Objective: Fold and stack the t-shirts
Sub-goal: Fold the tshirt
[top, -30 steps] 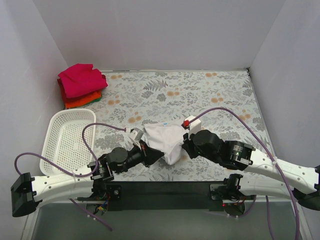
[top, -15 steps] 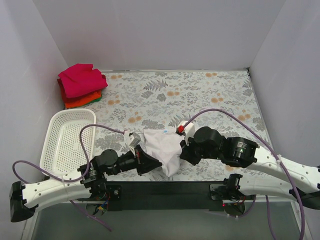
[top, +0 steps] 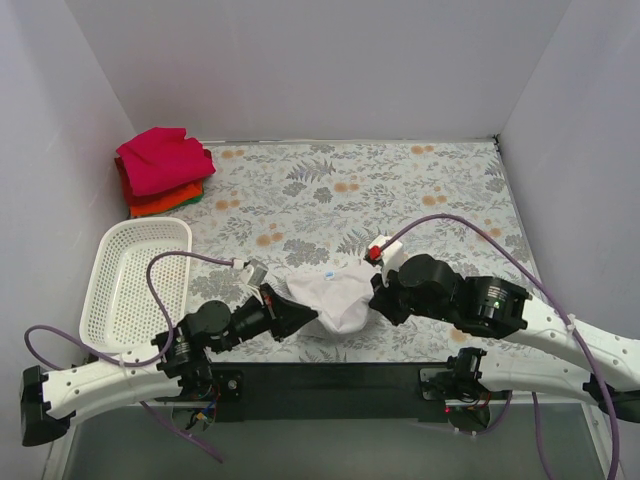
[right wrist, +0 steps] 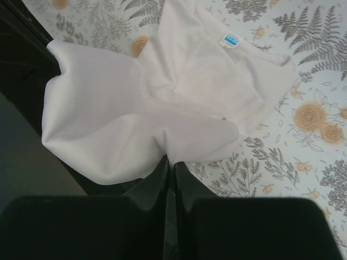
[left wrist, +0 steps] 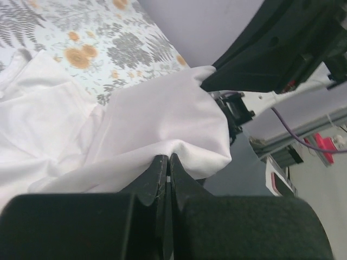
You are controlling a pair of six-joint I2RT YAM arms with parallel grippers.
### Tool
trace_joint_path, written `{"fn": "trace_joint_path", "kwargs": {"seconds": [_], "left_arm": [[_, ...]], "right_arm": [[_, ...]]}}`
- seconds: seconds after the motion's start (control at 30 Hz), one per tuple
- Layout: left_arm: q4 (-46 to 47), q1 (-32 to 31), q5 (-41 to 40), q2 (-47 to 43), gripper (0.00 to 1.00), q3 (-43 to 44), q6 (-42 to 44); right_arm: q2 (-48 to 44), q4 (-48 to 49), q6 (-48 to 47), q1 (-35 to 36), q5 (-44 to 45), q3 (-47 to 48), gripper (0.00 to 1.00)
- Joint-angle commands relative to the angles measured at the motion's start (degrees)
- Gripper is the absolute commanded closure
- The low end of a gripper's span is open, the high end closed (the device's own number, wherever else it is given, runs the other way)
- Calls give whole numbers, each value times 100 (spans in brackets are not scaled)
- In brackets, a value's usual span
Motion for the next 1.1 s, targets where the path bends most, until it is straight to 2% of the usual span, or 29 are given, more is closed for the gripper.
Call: {"fn": "trace_joint_path", "kwargs": {"seconds": [0.0, 0.27, 0.57, 0.8, 1.07], "left_arm": [[159, 27, -1245, 167, 100, -123, -198], [371, 45, -2038, 975, 100, -193, -567], [-77, 89, -2908, 774, 100, -343, -1112], [-139, 273, -2945, 993, 100, -369, -1174], [309, 765, -2646, 1643, 100, -475, -1113]], "right_arm": [[129, 417, 109, -2, 1264, 102, 99], [1175, 988, 12, -169, 2260, 171, 99], [2054, 1717, -304, -836, 2595, 181, 99], [2502, 2342, -620, -1302, 2305, 198, 99], [3285, 2623, -832, -1601, 2111, 435, 99]]}}
